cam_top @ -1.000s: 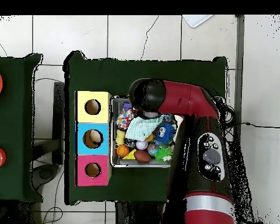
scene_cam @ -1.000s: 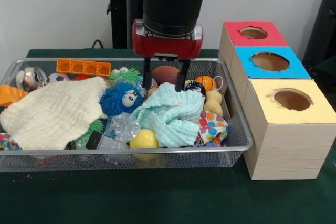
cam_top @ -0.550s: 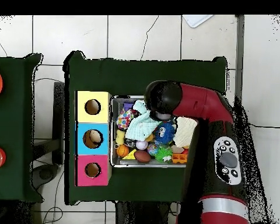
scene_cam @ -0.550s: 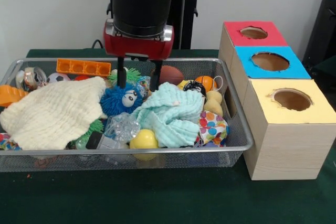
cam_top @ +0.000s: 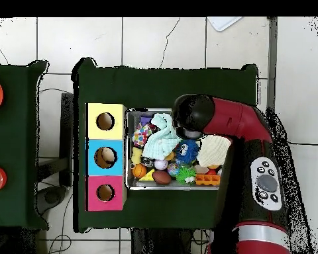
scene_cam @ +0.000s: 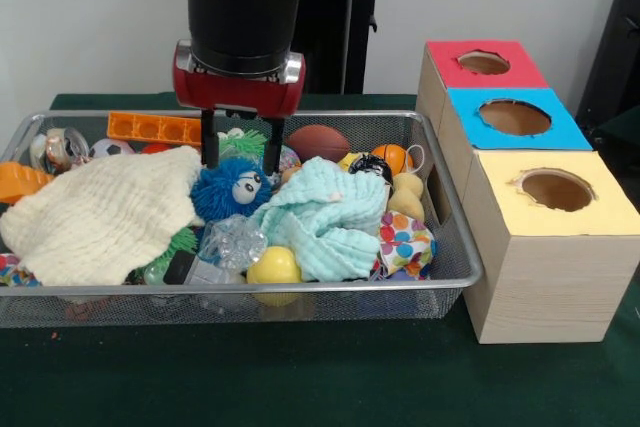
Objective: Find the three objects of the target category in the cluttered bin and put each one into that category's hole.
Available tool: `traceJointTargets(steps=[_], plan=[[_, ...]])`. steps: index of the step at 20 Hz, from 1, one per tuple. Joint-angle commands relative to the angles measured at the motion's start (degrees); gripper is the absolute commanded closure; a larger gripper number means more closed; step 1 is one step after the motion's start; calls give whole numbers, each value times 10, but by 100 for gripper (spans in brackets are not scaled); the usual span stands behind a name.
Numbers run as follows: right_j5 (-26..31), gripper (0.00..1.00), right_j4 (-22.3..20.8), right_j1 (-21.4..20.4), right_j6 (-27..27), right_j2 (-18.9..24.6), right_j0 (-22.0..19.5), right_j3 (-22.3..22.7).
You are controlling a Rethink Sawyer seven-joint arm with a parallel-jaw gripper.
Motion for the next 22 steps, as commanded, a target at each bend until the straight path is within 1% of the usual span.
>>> traceJointTargets(steps=[1,5,14,21,22], plan=[[-17,0,-13,38,-1,48,-13,19],[-18,0,-13,55,4,50,-9,-5],[-27,0,-19,78,6,51,-4,-25],[-21,0,-43,94,-21,40,-3,-34],[-29,0,-45,93,-21,40,-4,-26]])
